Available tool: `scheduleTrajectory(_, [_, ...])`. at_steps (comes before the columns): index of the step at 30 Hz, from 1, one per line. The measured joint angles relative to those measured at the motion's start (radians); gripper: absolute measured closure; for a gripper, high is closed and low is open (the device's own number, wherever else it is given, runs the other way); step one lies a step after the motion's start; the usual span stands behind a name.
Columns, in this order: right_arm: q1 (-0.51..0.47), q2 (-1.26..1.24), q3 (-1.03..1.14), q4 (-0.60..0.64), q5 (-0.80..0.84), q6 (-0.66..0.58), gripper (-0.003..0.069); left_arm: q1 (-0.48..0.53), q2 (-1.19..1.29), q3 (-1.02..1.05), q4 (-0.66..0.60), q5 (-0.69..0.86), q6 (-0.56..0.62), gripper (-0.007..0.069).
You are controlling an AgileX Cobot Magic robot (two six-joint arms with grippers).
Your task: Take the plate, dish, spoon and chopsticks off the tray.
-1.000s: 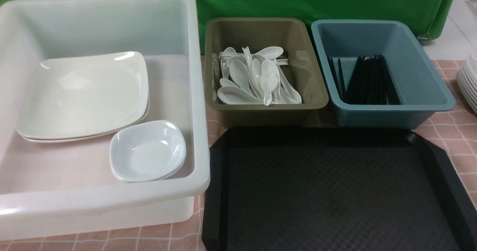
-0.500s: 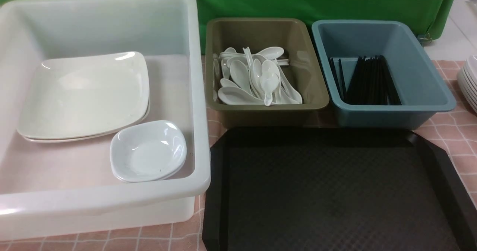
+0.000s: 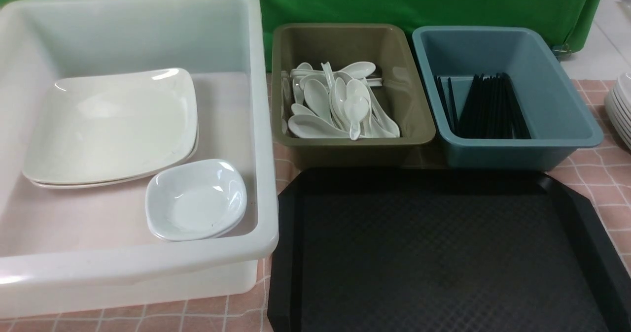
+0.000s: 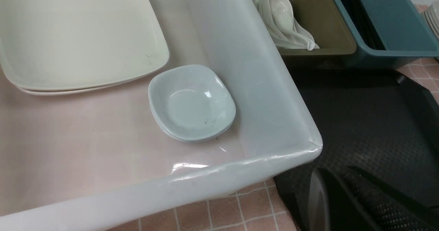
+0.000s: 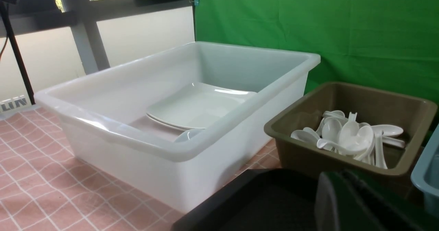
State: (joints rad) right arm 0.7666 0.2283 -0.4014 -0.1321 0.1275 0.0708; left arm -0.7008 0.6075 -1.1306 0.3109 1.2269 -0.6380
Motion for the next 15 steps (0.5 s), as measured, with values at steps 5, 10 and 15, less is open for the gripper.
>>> scheduleTrajectory(5, [0.0,0.0,0.0,0.0,0.0,0.0,0.0589,0.0,0.0,0.0,0.001,-0.052,-0.028,0.0605])
scheduleTrajectory(10, [0.0,-0.001,0.002,0.001,0.0,0.001,0.0575,0.0,0.0,0.0,-0.005,-0.07,-0.043,0.0605])
scheduleTrajectory(15, [-0.006,-0.036,0.044,0.001,0.003,0.0,0.0558,0.0,0.0,0.001,-0.021,-0.07,-0.045,0.0605])
